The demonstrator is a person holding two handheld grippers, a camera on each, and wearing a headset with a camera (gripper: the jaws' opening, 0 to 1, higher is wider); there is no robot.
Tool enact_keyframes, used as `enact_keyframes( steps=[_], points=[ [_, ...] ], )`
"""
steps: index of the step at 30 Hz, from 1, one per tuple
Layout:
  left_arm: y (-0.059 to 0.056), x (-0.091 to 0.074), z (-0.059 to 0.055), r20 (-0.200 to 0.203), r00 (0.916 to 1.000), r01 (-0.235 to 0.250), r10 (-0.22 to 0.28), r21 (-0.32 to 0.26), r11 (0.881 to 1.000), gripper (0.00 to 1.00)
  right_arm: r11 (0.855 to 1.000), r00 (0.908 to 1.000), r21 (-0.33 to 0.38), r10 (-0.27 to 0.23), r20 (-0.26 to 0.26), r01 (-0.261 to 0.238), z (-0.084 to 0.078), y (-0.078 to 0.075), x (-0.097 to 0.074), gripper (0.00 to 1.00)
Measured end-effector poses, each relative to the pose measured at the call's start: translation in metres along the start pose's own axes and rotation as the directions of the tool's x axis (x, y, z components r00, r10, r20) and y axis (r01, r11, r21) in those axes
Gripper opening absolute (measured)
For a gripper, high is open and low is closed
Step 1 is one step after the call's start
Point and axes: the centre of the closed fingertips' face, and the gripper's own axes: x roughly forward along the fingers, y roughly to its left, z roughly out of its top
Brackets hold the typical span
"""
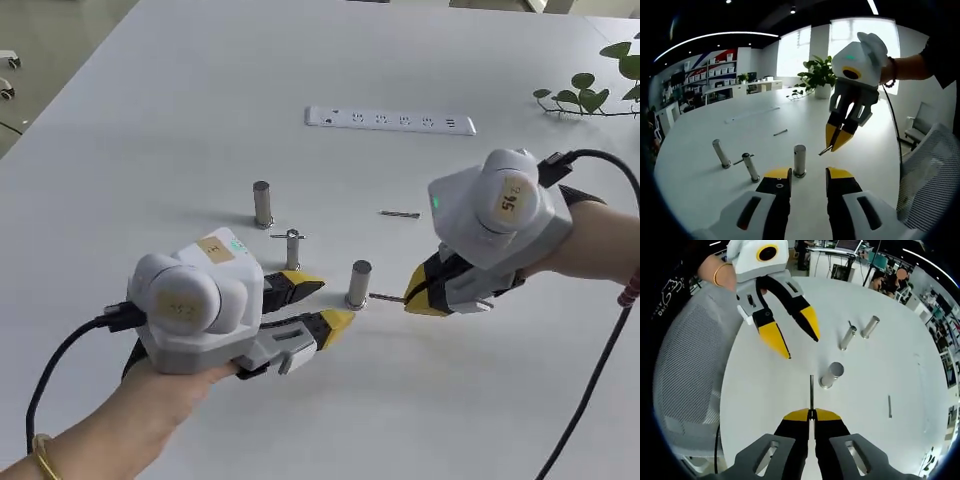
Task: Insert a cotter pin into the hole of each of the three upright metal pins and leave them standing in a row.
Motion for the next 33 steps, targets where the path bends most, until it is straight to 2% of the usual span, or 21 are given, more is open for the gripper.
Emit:
enact_keyframes(
  steps=[7, 17, 21, 28, 33],
  points=[
    [0.008, 0.013, 0.002, 0.007, 0.9994, -0.035, 0.035, -0.016, 0.999, 0.26, 1.000, 0.9990, 0.013, -0.017, -0.041, 0.017, -0.007, -0.011, -0.001, 0.00],
    [0.013, 0.033, -0.008, -0.017, 0.9978, -0.065, 0.065, -0.014, 0.998, 0.25, 0.999, 0.9964, 0.016, -0.030, -0.079, 0.031, -0.011, -0.024, -0.001, 0.00],
    [0.016, 0.039, -0.011, -0.022, 0.9968, -0.077, 0.076, -0.022, 0.997, 0.25, 1.000, 0.9965, 0.012, -0.026, -0.079, 0.027, -0.009, -0.026, -0.001, 0.00],
    [0.014, 0.050, -0.016, -0.034, 0.9975, -0.063, 0.061, -0.046, 0.997, 0.24, 1.000, 0.9961, -0.002, -0.021, -0.086, 0.021, -0.006, -0.029, 0.002, 0.00],
    [0.016, 0.053, -0.014, -0.022, 0.9979, -0.062, 0.061, -0.070, 0.996, 0.18, 1.000, 0.9960, -0.009, -0.013, -0.088, 0.012, -0.006, -0.032, 0.003, 0.00]
  ],
)
